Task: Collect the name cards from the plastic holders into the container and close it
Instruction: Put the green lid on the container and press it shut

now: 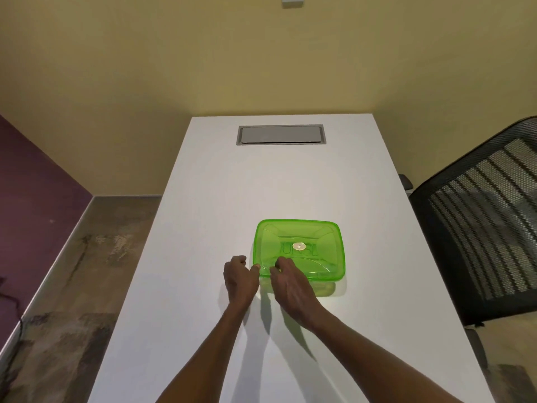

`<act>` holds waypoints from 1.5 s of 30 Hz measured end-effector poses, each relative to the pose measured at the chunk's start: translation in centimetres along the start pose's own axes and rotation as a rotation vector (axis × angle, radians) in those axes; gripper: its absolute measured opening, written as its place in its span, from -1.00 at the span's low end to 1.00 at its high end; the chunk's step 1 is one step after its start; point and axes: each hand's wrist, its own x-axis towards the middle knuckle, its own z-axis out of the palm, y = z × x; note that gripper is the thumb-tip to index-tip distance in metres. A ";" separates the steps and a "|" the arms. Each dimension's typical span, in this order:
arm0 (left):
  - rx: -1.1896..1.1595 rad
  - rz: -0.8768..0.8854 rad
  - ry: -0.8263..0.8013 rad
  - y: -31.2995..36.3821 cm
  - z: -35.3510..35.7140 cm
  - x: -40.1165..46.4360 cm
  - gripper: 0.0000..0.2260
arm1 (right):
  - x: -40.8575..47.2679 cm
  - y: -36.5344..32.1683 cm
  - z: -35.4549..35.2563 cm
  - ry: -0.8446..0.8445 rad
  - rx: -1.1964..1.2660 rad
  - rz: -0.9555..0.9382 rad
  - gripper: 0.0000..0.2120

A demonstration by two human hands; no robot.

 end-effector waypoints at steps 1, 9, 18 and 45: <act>0.013 0.066 0.037 0.4 0.2 -0.7 -0.65 | -0.4 0.5 -0.3 0.001 0.009 0.035 -0.89; 0.058 0.491 -0.068 4.0 4.2 -5.0 -0.67 | -3.7 7.2 -2.0 0.159 0.240 0.406 -0.87; 0.266 0.724 -0.209 6.2 9.2 -6.8 -0.58 | -5.1 12.4 -2.6 0.222 0.573 0.819 -0.86; 0.620 0.674 -0.359 7.4 11.5 -5.5 -0.67 | -1.3 14.6 -2.8 -0.147 1.013 1.271 -0.80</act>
